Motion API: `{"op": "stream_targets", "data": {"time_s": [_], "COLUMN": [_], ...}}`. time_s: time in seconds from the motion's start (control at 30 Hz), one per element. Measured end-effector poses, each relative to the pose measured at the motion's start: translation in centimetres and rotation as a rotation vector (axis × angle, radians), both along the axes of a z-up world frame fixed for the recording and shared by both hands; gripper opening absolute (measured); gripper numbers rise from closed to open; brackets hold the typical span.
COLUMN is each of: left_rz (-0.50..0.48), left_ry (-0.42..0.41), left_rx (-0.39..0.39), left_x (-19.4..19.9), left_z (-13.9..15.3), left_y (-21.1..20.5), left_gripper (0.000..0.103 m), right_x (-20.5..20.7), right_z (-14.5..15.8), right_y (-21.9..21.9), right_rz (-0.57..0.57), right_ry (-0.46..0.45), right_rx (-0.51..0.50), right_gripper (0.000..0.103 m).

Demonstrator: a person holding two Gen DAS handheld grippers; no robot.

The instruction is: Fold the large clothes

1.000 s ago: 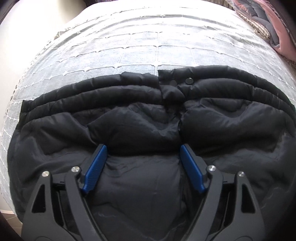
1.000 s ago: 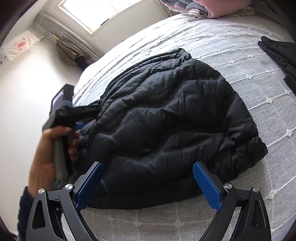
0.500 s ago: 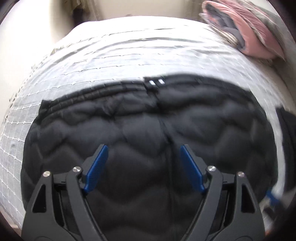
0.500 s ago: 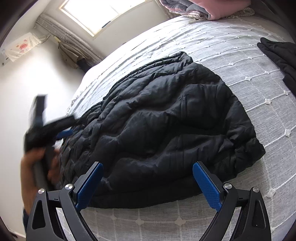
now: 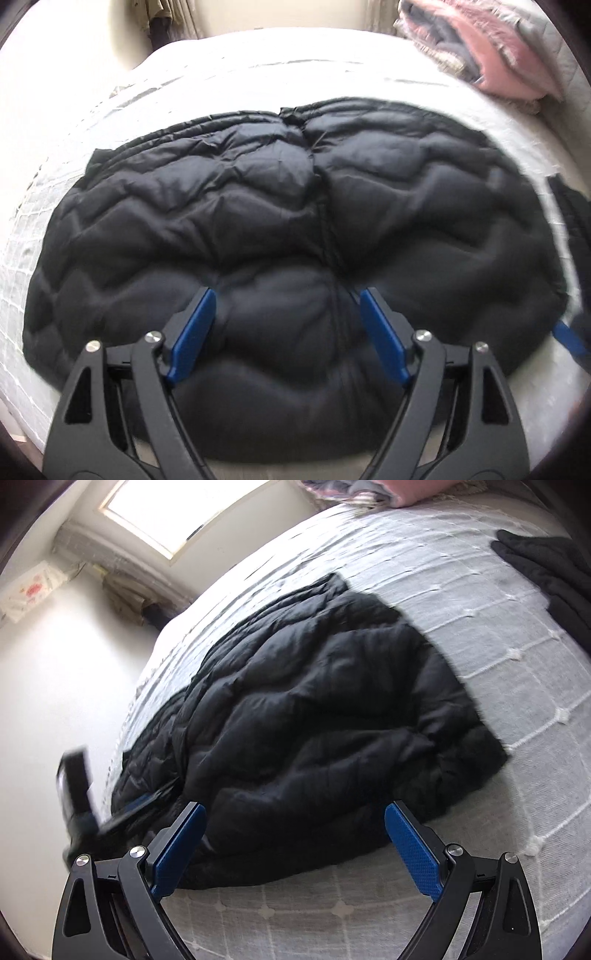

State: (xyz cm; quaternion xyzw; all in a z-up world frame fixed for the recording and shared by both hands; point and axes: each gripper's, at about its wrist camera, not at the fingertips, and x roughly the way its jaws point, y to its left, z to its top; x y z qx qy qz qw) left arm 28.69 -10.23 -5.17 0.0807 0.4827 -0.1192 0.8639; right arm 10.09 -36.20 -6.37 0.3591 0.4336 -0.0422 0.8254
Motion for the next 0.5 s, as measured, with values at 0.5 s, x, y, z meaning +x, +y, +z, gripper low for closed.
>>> {"op": "stream_targets", "data": {"time_s": [0.5], "left_rz": [-0.039], "left_ry": [0.002], "left_rx": [0.059], "left_x": [-2.4], "left_z": [-3.7], "left_y": [0.8], "left_gripper": [0.081], "right_x": [-4.0], "right_z": [-4.9], "right_y": [-6.4], "right_rz": [-0.325], "right_ry": [0.031], "right_rx": [0.382], "right_gripper": [0.098]}}
